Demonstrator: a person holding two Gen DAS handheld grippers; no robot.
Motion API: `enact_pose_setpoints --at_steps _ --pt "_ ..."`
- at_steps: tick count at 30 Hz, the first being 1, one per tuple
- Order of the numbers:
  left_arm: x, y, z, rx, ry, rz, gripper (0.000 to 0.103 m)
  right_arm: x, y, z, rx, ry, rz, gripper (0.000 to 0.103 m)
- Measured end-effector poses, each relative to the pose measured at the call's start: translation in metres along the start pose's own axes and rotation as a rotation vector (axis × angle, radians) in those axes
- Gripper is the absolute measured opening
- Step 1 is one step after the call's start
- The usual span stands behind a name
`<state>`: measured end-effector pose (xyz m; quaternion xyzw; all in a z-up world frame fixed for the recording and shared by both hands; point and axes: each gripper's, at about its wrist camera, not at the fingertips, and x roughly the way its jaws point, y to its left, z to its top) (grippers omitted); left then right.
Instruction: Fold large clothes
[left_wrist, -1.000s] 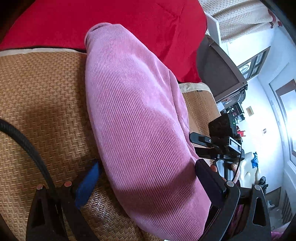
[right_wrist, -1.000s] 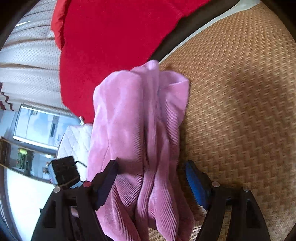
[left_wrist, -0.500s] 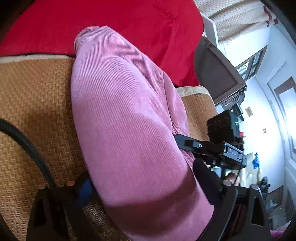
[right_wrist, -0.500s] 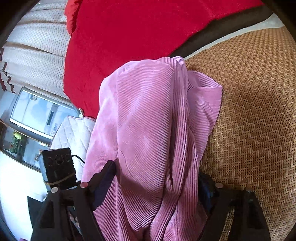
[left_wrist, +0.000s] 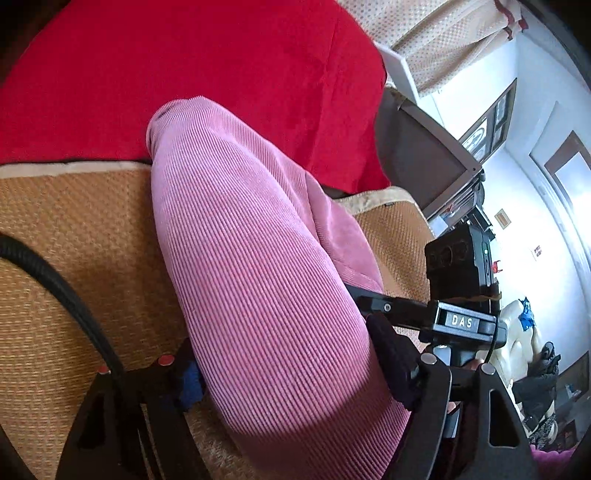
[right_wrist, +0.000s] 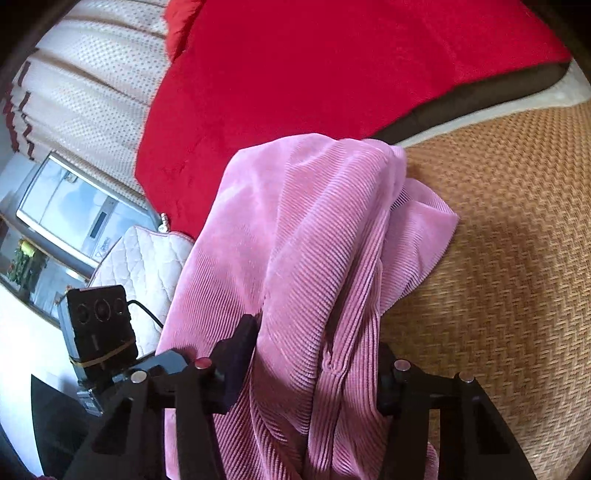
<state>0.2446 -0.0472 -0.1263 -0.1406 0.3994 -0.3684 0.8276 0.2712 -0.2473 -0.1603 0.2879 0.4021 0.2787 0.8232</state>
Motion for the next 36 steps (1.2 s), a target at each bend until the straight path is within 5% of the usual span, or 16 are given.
enact_pose_setpoints --at_steps 10,16,25,29,33,36 --pt "-0.058 0.013 -0.015 0.011 -0.043 0.046 0.078 0.007 0.051 -0.021 -0.056 -0.020 0.059 0.055" --pt "-0.028 0.041 -0.035 -0.029 0.116 0.178 0.081 0.031 0.044 -0.041 -0.029 0.039 -0.019 0.055" --pt "-0.020 0.040 -0.031 -0.039 0.116 0.220 0.088 0.019 0.051 -0.036 -0.072 0.083 -0.142 0.057" --pt "-0.009 0.034 -0.030 -0.042 0.122 0.239 0.090 -0.017 0.062 -0.029 -0.168 -0.033 -0.232 0.058" --pt "-0.003 0.027 -0.032 -0.019 0.125 0.266 0.091 -0.038 0.074 -0.019 -0.183 -0.177 -0.180 0.058" --pt "0.000 0.027 -0.031 -0.024 0.128 0.264 0.092 -0.022 0.095 -0.012 -0.245 -0.184 -0.152 0.051"
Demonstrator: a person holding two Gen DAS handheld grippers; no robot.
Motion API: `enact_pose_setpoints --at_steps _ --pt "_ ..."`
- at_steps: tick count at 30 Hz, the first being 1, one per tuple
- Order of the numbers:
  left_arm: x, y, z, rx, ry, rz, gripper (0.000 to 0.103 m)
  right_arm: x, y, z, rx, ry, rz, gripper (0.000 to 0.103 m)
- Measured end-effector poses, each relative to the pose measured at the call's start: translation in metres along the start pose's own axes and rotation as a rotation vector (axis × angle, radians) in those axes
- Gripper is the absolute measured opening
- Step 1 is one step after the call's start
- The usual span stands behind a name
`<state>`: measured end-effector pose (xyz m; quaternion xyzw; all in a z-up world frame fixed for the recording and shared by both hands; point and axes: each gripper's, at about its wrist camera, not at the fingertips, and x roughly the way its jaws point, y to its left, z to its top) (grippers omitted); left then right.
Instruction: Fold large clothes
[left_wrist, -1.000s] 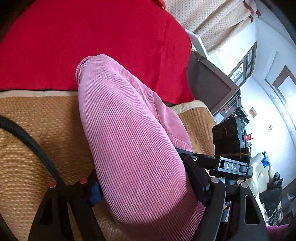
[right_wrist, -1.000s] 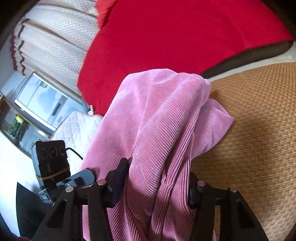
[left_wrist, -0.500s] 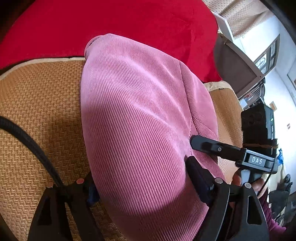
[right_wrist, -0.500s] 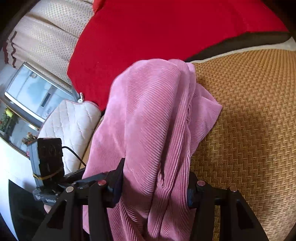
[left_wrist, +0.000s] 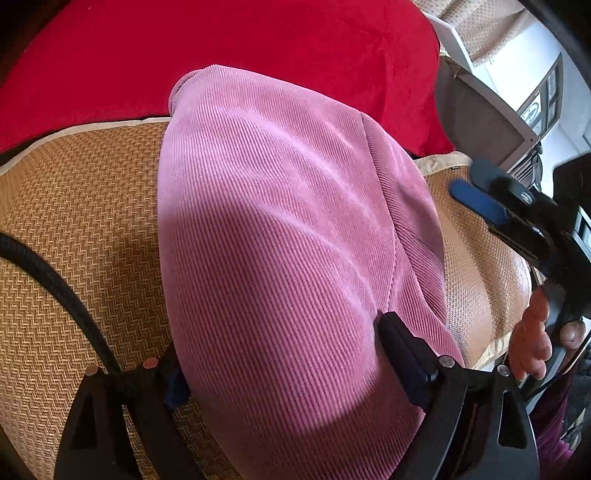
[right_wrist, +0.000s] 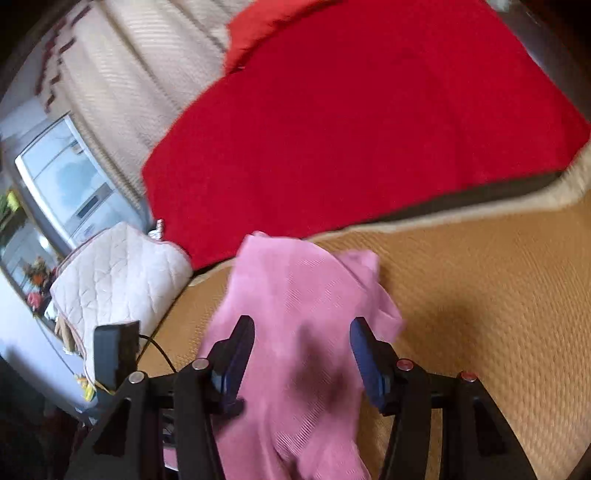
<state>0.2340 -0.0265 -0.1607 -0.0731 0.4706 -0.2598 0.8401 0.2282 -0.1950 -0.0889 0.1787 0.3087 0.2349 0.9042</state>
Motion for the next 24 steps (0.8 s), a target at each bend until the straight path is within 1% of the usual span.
enact_pose_setpoints --at_steps 1,3,4,5,6,7,8,10,12,14,16,18,20,21,22,24 --pt "0.001 -0.003 0.001 -0.001 0.000 0.000 0.092 0.006 0.003 0.000 -0.007 0.011 0.015 0.040" --pt "0.000 -0.001 -0.001 0.003 -0.004 0.000 0.092 0.029 0.002 0.000 0.013 0.065 0.015 0.039" --pt "-0.001 -0.002 -0.001 0.004 -0.007 0.000 0.092 0.046 -0.006 -0.001 0.036 0.103 -0.014 0.039" --pt "-0.001 -0.002 -0.002 0.007 -0.010 0.001 0.092 0.063 -0.013 -0.002 0.060 0.141 -0.049 0.036" --pt "-0.004 0.001 -0.005 0.011 -0.013 0.006 0.092 0.081 -0.022 -0.005 0.098 0.189 -0.064 0.035" --pt "-0.005 0.001 -0.007 0.011 -0.017 0.012 0.092 0.093 -0.029 -0.008 0.135 0.216 -0.054 0.034" --pt "-0.009 0.002 -0.007 0.003 -0.014 0.004 0.092 0.096 -0.031 -0.007 0.150 0.204 -0.042 0.034" --pt "-0.017 0.005 -0.007 -0.012 0.003 -0.009 0.091 0.091 -0.023 -0.004 0.126 0.189 -0.061 0.034" --pt "-0.033 0.009 -0.008 -0.023 -0.002 -0.020 0.091 0.085 -0.013 -0.006 0.081 0.167 -0.084 0.034" --pt "-0.059 0.010 -0.011 -0.014 -0.057 -0.020 0.091 0.076 -0.004 -0.009 0.038 0.152 -0.101 0.033" --pt "-0.085 0.007 -0.016 0.010 -0.114 -0.024 0.091 0.055 0.002 -0.015 0.010 0.119 -0.089 0.033" --pt "-0.109 0.005 -0.026 0.036 -0.165 0.013 0.091 0.032 0.011 -0.020 -0.025 0.081 -0.087 0.033" --pt "-0.119 0.007 -0.039 0.060 -0.196 0.103 0.091 0.014 0.023 -0.028 -0.073 0.064 -0.108 0.033" --pt "-0.118 0.008 -0.045 0.065 -0.196 0.148 0.091 0.007 0.026 -0.033 -0.092 0.065 -0.115 0.034" --pt "-0.116 0.007 -0.049 0.067 -0.187 0.169 0.091 0.004 0.032 -0.038 -0.110 0.072 -0.123 0.034" --pt "-0.094 0.006 -0.057 0.096 -0.126 0.248 0.091 0.001 0.041 -0.053 -0.128 0.097 -0.122 0.034"
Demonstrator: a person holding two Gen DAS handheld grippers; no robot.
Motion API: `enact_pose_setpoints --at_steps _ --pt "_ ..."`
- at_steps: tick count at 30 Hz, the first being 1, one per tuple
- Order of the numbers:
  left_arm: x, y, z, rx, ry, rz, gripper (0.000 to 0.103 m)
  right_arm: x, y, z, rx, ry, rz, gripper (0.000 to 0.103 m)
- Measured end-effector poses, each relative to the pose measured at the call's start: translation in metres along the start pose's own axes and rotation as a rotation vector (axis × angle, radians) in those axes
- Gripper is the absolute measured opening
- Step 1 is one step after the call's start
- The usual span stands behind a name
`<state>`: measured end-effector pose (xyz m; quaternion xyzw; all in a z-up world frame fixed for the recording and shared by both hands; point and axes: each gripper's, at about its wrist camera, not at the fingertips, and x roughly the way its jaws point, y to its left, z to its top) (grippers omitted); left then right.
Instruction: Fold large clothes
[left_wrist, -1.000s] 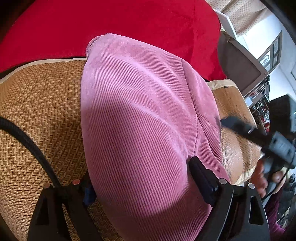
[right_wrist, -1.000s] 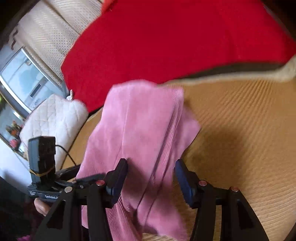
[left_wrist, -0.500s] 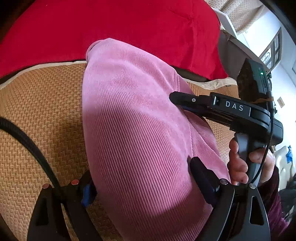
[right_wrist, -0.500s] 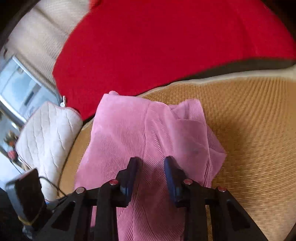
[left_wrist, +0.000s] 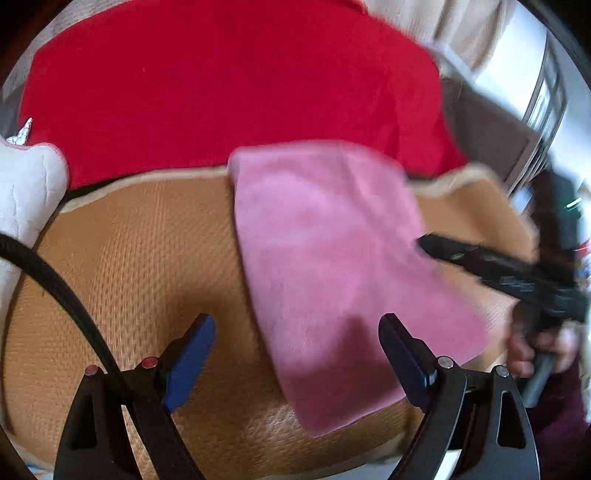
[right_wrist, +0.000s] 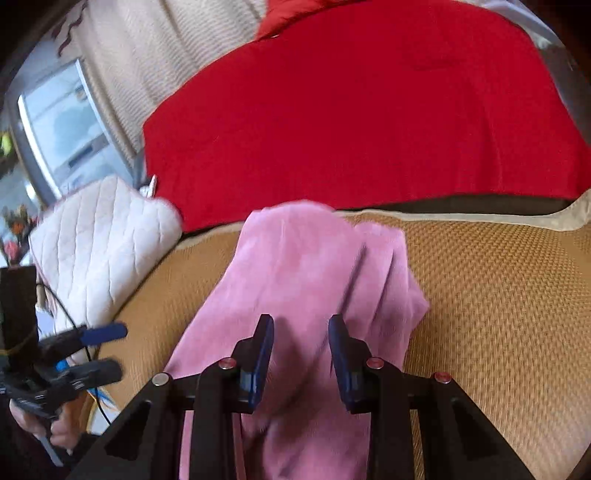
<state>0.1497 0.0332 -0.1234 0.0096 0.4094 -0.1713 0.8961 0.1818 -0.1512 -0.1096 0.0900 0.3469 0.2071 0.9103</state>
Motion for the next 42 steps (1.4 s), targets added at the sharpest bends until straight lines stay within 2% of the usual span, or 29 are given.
enact_pose_setpoints --at_steps 1,2,5,8,13,16,17,19,20,22,24,27,28,29,30,32,34,37,40,42 --pt "0.012 -0.007 -0.003 0.028 0.032 0.035 0.091 0.004 0.004 -0.008 -0.011 0.024 -0.002 0.034" --pt "0.023 -0.012 -0.008 0.033 0.058 0.035 0.091 0.008 0.008 -0.013 -0.024 0.053 -0.022 0.034" --pt "0.035 -0.020 -0.015 0.030 0.076 -0.037 0.091 0.043 0.004 -0.033 -0.038 0.161 -0.122 0.034" --pt "0.039 -0.023 -0.020 0.054 0.065 -0.022 0.092 0.039 0.000 -0.033 -0.011 0.144 -0.106 0.034" --pt "0.060 -0.015 -0.026 -0.022 0.112 -0.053 0.099 0.038 -0.012 -0.031 0.035 0.138 -0.056 0.034" --pt "0.061 -0.015 -0.029 -0.012 0.108 -0.042 0.102 0.025 -0.025 -0.019 0.116 0.149 0.015 0.034" --pt "0.063 -0.017 -0.030 -0.009 0.108 -0.039 0.102 0.016 -0.033 -0.011 0.170 0.115 0.065 0.034" --pt "0.067 -0.024 -0.029 -0.014 0.109 -0.039 0.103 0.001 -0.039 0.003 0.201 0.049 0.121 0.034" --pt "0.069 -0.024 -0.029 -0.018 0.112 -0.043 0.103 -0.007 -0.038 0.015 0.187 0.009 0.126 0.034" --pt "0.078 -0.028 -0.020 -0.027 0.124 -0.052 0.103 -0.007 -0.034 0.031 0.151 -0.010 0.131 0.035" --pt "0.080 -0.034 -0.018 -0.009 0.119 -0.042 0.103 0.004 -0.028 0.048 0.126 0.003 0.146 0.031" --pt "0.087 -0.037 -0.014 0.003 0.116 -0.040 0.103 0.036 -0.028 0.063 0.103 0.032 0.111 0.030" --pt "0.088 -0.036 -0.015 -0.003 0.118 -0.049 0.103 0.060 -0.039 0.066 0.138 0.082 0.084 0.031" --pt "0.089 -0.035 -0.014 -0.015 0.116 -0.059 0.103 0.087 -0.053 0.066 0.175 0.147 0.044 0.027" --pt "0.090 -0.034 -0.013 -0.026 0.110 -0.062 0.103 0.108 -0.064 0.062 0.202 0.200 0.038 0.027" --pt "0.087 -0.035 -0.010 -0.028 0.101 -0.070 0.103 0.120 -0.078 0.062 0.236 0.178 0.111 0.023" --pt "0.082 -0.035 -0.009 -0.024 0.091 -0.067 0.103 0.115 -0.082 0.066 0.268 0.187 0.110 0.023" --pt "0.065 -0.034 -0.008 -0.026 0.050 -0.051 0.103 0.090 -0.073 0.070 0.237 0.163 0.087 0.026" --pt "0.033 -0.039 -0.008 -0.022 -0.039 0.018 0.103 0.048 -0.061 0.060 0.204 0.119 0.062 0.026" --pt "0.006 -0.045 -0.010 -0.021 -0.105 0.052 0.103 0.011 -0.048 0.051 0.127 0.089 0.010 0.026"
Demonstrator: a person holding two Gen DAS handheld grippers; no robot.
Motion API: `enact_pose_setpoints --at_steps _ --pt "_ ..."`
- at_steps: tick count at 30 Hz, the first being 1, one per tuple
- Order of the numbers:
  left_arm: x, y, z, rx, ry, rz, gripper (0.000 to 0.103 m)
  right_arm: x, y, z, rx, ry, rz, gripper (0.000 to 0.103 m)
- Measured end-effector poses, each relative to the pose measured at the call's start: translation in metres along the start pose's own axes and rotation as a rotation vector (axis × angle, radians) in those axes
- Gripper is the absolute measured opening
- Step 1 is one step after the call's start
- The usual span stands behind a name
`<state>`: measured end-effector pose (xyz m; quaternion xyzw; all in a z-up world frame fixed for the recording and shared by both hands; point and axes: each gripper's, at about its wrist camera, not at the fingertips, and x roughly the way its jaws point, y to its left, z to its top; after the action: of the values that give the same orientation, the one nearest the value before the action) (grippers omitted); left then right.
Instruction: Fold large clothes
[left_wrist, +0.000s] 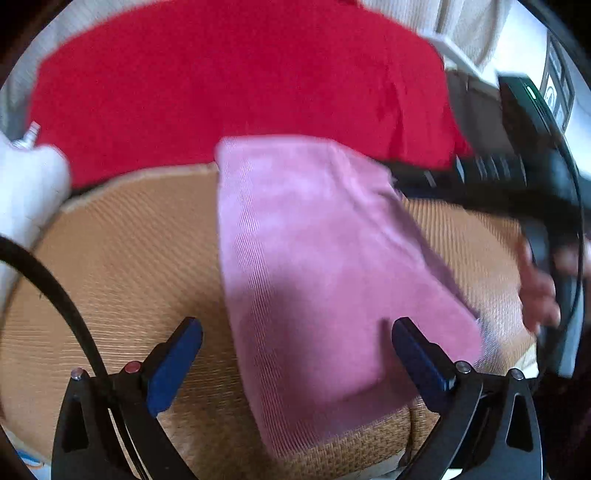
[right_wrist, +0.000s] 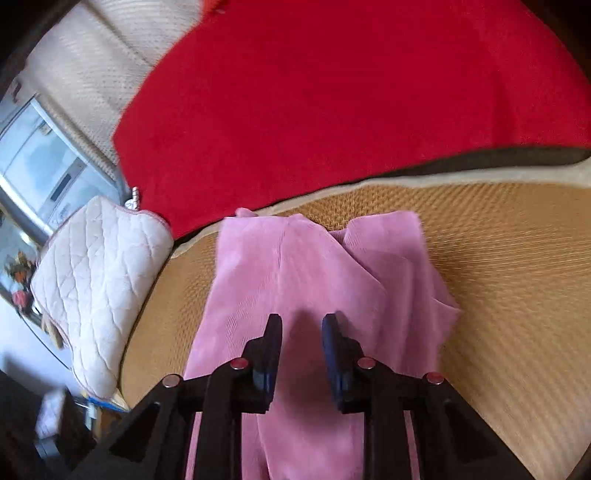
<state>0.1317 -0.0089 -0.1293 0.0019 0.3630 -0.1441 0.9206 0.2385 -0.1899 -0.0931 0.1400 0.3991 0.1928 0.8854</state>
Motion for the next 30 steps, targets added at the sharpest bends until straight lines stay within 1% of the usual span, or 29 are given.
enact_pose_setpoints --at_steps 2,5,6,7,10,12,13,16,17,18,19,20,21,22,24,26,30 --pt "-0.031 -0.005 -0.001 -0.004 -0.077 0.050 0.103 -0.026 0.012 -0.015 -0.074 -0.015 -0.070 0.026" --pt "-0.072 -0.015 -0.004 -0.003 -0.148 0.133 0.103 -0.061 0.027 -0.037 -0.134 -0.045 -0.161 0.026" --pt "-0.083 -0.017 -0.004 0.003 -0.164 0.161 0.103 -0.074 0.033 -0.044 -0.148 -0.060 -0.175 0.026" --pt "-0.087 -0.014 -0.002 0.008 -0.181 0.187 0.103 -0.084 0.038 -0.050 -0.159 -0.074 -0.185 0.026" --pt "-0.123 -0.021 -0.006 0.026 -0.242 0.254 0.103 -0.110 0.056 -0.065 -0.196 -0.107 -0.220 0.026" --pt "-0.143 -0.027 -0.007 0.035 -0.271 0.288 0.103 -0.133 0.071 -0.079 -0.227 -0.144 -0.243 0.026" --pt "-0.141 -0.024 -0.005 0.039 -0.281 0.298 0.103 -0.143 0.076 -0.084 -0.236 -0.162 -0.251 0.026" --pt "-0.177 -0.031 -0.007 0.047 -0.327 0.324 0.103 -0.174 0.091 -0.099 -0.248 -0.226 -0.249 0.027" --pt "-0.186 -0.034 -0.009 0.049 -0.338 0.328 0.103 -0.181 0.094 -0.102 -0.251 -0.241 -0.245 0.033" --pt "-0.194 -0.036 -0.010 0.051 -0.348 0.334 0.103 -0.189 0.098 -0.105 -0.253 -0.259 -0.245 0.041" --pt "-0.199 -0.038 -0.010 0.052 -0.355 0.339 0.103 -0.198 0.103 -0.108 -0.253 -0.276 -0.252 0.074" --pt "-0.206 -0.039 -0.010 0.055 -0.367 0.348 0.103 -0.206 0.110 -0.113 -0.262 -0.313 -0.253 0.085" --pt "-0.211 -0.042 -0.010 0.057 -0.374 0.352 0.103 -0.216 0.116 -0.119 -0.277 -0.357 -0.255 0.085" --pt "-0.218 -0.043 -0.012 0.055 -0.377 0.354 0.103 -0.223 0.121 -0.123 -0.292 -0.380 -0.263 0.085" --pt "-0.228 -0.043 -0.013 0.045 -0.381 0.347 0.103 -0.233 0.131 -0.130 -0.310 -0.392 -0.287 0.085" --pt "-0.237 -0.043 -0.016 0.036 -0.393 0.345 0.103 -0.244 0.134 -0.134 -0.290 -0.409 -0.303 0.085" --pt "-0.252 -0.044 -0.019 0.019 -0.423 0.393 0.103 -0.262 0.134 -0.139 -0.257 -0.442 -0.333 0.085"
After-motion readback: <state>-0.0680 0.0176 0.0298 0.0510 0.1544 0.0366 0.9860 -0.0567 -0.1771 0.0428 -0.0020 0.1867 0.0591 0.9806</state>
